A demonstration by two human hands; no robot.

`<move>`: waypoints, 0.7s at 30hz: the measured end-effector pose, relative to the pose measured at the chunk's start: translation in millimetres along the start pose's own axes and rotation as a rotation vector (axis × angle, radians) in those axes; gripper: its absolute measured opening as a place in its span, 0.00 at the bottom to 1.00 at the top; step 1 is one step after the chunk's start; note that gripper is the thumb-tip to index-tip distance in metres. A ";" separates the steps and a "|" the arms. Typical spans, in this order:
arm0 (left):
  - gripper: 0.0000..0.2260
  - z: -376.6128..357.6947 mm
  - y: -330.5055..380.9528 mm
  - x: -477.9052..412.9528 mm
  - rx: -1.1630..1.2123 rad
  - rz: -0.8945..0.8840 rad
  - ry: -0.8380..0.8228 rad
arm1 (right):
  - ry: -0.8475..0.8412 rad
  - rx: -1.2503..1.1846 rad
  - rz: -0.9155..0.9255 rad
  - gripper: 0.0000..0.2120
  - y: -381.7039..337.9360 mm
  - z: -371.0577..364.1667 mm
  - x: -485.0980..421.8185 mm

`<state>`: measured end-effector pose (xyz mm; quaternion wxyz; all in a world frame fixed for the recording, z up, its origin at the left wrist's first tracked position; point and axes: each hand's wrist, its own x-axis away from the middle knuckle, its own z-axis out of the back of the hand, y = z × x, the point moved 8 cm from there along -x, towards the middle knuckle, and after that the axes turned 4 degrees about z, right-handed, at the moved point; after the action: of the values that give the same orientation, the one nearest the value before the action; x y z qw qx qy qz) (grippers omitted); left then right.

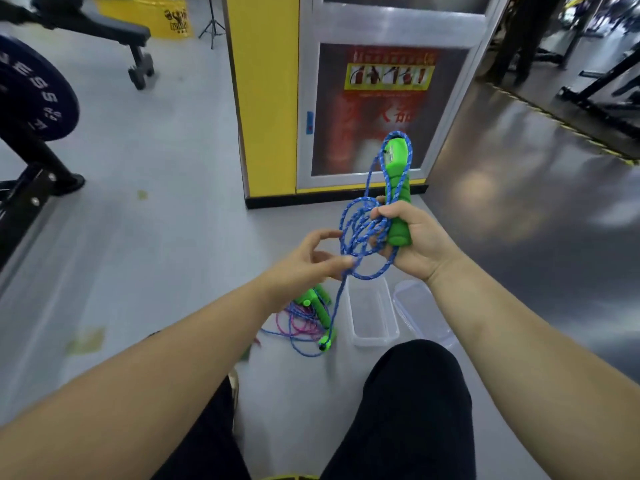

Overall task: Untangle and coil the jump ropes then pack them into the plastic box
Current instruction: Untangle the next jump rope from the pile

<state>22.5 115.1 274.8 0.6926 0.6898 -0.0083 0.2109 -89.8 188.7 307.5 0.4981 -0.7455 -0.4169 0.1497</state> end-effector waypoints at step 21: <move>0.14 60.1 -9.7 10.2 0.281 0.219 0.162 | 0.290 0.659 0.131 0.07 -30.7 103.6 10.6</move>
<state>51.5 60.8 271.5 0.5608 0.7554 0.0019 0.3389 -164.0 265.7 288.6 0.7546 -0.5838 -0.2227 0.2004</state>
